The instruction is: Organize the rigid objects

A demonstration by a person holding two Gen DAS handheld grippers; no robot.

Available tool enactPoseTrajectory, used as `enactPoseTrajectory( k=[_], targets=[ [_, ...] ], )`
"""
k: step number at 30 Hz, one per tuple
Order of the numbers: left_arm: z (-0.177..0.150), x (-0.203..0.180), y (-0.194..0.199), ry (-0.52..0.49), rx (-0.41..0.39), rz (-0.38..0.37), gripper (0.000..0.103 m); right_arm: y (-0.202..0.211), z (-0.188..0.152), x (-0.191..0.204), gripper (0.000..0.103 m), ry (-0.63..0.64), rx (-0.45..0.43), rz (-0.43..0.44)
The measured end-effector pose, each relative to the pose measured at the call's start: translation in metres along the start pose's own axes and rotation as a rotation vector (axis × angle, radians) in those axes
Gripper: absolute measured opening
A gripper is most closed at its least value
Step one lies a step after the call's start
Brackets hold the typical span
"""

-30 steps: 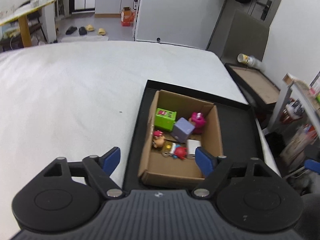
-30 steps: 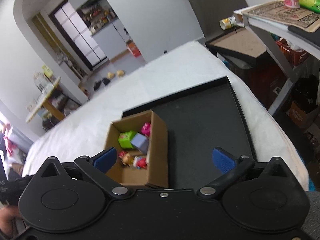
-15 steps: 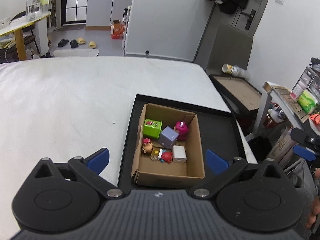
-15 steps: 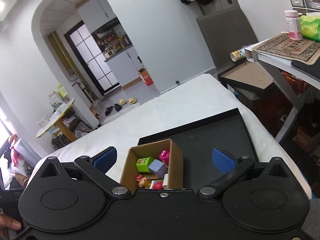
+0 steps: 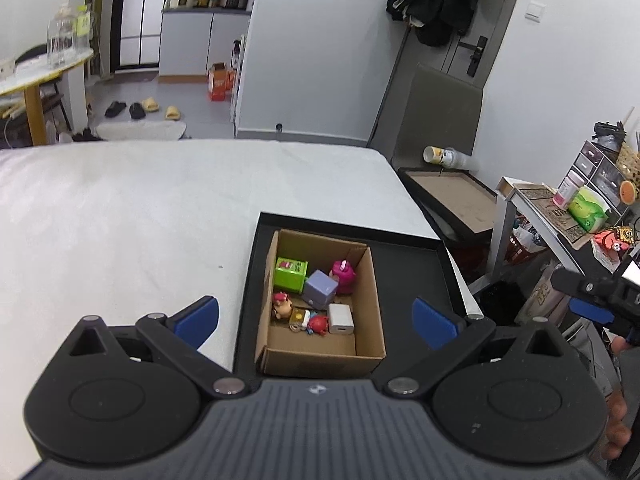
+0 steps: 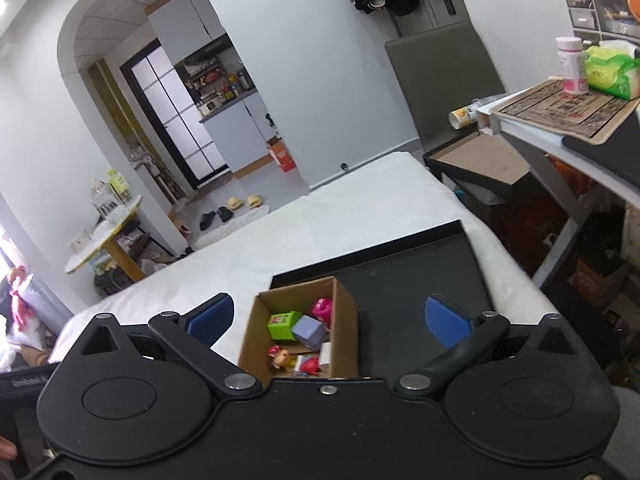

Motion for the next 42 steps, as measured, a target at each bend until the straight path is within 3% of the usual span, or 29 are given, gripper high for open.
enactPoseTrajectory(
  k=[5,9,18,42],
  targets=[
    [-0.001,0.009,0.010,-0.001,0.012,-0.011,0.102,0.006,-0.009,-0.005,0.103,0.086,0.067,-0.108],
    [-0.003,0.016,0.015,-0.014,0.015,0.021,0.102,0.015,-0.014,0.001,0.103,0.111,0.090,-0.095],
    [-0.014,0.010,0.025,-0.062,0.050,0.004,0.102,0.014,-0.036,0.014,0.103,0.156,0.206,-0.079],
    [-0.019,-0.001,0.032,-0.114,0.072,-0.007,0.102,0.019,-0.030,0.029,0.103,0.213,0.190,-0.072]
  ],
)
Point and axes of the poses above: each gripper's, at about its wrist camera, not at the fingertips, and y roughly against the way its jaws point, x to its left, z to its top, the point moved 10 cm from there along -y, roughly the way its jaws point, and after that the axes turned 4 degrees about y, right-handed, at the moved point
